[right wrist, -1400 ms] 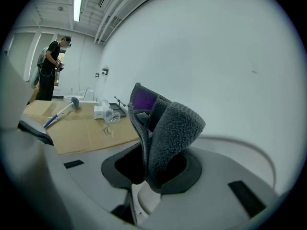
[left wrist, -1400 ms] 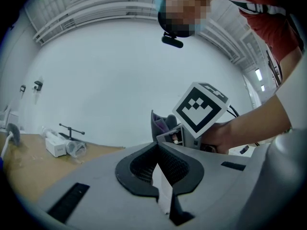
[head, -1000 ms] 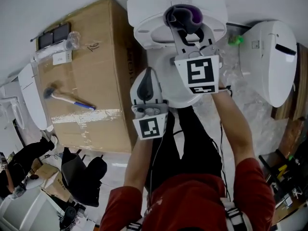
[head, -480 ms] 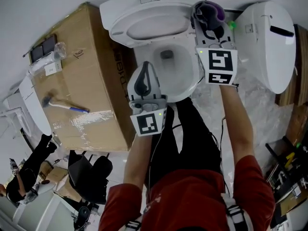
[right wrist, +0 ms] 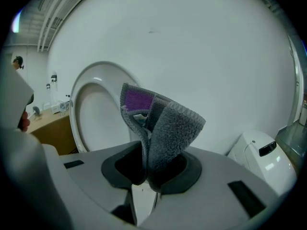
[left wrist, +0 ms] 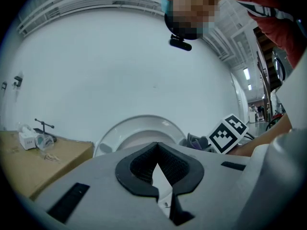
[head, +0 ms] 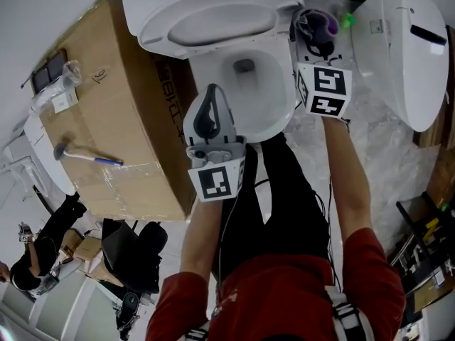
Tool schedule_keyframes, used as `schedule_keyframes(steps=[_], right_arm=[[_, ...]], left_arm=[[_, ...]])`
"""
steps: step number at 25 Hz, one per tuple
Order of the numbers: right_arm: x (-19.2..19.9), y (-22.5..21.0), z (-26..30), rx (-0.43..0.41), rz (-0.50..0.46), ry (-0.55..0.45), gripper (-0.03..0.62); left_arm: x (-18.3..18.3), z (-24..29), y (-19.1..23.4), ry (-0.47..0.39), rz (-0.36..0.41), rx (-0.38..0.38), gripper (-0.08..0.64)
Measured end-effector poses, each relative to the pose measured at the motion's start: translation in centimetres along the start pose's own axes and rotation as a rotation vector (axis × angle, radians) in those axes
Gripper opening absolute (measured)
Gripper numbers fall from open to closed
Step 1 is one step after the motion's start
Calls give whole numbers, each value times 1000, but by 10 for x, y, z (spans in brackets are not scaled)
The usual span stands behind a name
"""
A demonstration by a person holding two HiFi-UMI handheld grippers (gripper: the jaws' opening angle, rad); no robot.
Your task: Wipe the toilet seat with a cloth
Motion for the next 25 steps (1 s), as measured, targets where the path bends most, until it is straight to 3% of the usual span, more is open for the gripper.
schedule_keyframes(steps=[20, 25], right_arm=[[124, 62, 66, -105, -35, 183, 83], [152, 67, 88, -100, 1, 264, 83]], left_arm=[[85, -2, 30, 73, -23, -54, 12], [95, -6, 33, 85, -27, -62, 12]])
Point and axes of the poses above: the fingertips, and each gripper's own axes: z forward along the fingers, y to its left, x out of its underside, the point moved 6 cm from there along -z, backward along the fingers, and after that the axes turned 6 degrees about -z, right-handed, at the moved point
